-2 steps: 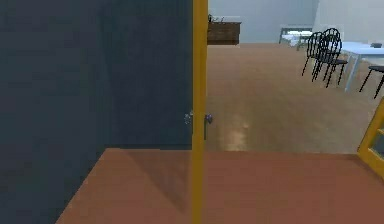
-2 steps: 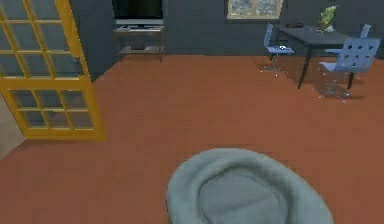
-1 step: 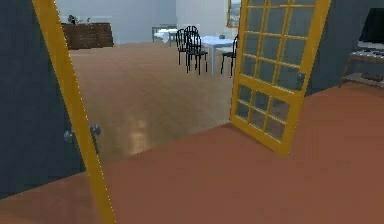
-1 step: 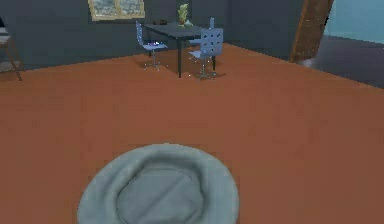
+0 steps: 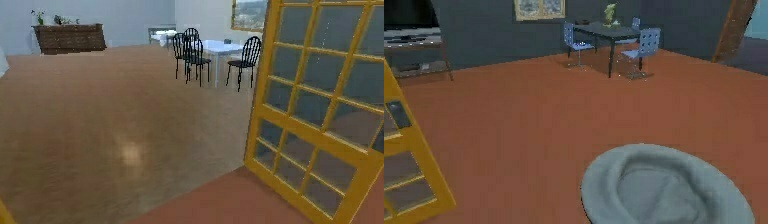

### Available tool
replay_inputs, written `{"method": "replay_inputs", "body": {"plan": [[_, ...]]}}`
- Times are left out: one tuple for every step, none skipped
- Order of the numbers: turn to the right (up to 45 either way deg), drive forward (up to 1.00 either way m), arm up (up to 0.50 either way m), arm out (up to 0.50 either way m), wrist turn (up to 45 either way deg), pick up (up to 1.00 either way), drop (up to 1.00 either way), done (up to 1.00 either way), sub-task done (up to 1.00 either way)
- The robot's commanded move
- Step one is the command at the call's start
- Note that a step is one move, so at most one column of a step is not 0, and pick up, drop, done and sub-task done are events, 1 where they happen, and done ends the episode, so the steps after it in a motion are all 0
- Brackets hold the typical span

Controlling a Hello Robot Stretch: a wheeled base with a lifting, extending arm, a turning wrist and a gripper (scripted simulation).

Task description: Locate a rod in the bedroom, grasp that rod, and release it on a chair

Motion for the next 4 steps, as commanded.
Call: {"method": "replay_inputs", "body": {"plan": [[-3.0, 0.00, 0.00, 0.00, 0.0, 0.00, 0.00, 0.00, 0.00], [45.0, 0.00, 0.00, 0.00, 0.0, 0.00, 0.00, 0.00, 0.00], [15.0, 0.00, 0.00, 0.00, 0.0, 0.00, 0.00, 0.00, 0.00], [0.0, 0.15, 0.00, 0.00, 0.0, 0.00, 0.00, 0.00, 0.00]]}}
